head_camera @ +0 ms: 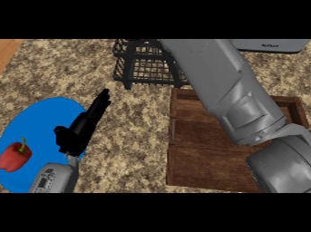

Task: Pick the squash from the tray and place it in the tiered basket

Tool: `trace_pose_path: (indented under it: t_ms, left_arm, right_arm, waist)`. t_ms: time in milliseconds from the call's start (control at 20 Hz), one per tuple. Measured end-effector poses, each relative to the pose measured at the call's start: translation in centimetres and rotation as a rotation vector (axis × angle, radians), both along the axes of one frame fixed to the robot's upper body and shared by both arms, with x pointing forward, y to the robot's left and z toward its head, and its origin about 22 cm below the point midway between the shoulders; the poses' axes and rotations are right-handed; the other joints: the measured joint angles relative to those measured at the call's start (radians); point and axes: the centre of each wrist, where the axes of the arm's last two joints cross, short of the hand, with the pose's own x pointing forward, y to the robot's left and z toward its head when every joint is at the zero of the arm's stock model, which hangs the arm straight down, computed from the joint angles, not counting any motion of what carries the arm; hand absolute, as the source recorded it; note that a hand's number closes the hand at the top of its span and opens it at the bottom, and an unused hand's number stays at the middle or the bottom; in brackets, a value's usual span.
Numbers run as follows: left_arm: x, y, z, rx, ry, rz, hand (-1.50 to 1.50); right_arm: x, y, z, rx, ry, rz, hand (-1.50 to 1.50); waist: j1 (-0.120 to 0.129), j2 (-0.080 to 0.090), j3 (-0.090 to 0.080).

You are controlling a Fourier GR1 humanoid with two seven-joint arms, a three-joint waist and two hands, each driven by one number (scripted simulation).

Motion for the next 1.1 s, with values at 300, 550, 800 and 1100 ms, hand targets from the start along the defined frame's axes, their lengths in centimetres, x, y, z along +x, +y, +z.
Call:
trace_pose_path:
  t_ms: [300, 550, 800, 1100]
  left_arm:
    - [0.0, -0.5, 0.3, -0.005, -0.004, -0.01, 0.0]
    - [-0.1, -0.1, 0.2, -0.002, 0.001, 0.006, 0.0]
    - [-0.4, -0.2, -0.1, -0.001, 0.005, 0.019, 0.0]
    - [-0.6, 0.6, 0.2, 0.001, 0.002, 0.035, 0.0]
  right_arm:
    - [0.4, -0.5, -0.4, 0.154, 0.207, -0.056, -1.5]
    - [0.5, -0.5, -0.4, 0.27, 0.232, -0.087, -1.5]
    - [0.8, -1.8, 0.5, 0.305, 0.096, -0.243, -1.5]
    - [2.1, -7.4, 2.2, 0.349, -0.107, -0.489, -1.5]
  waist:
    - [0.003, -0.006, 0.002]
    - [-0.008, -0.008, 0.001]
    - [-0.022, -0.008, 0.0]
    - [-0.039, -0.011, 0.001]
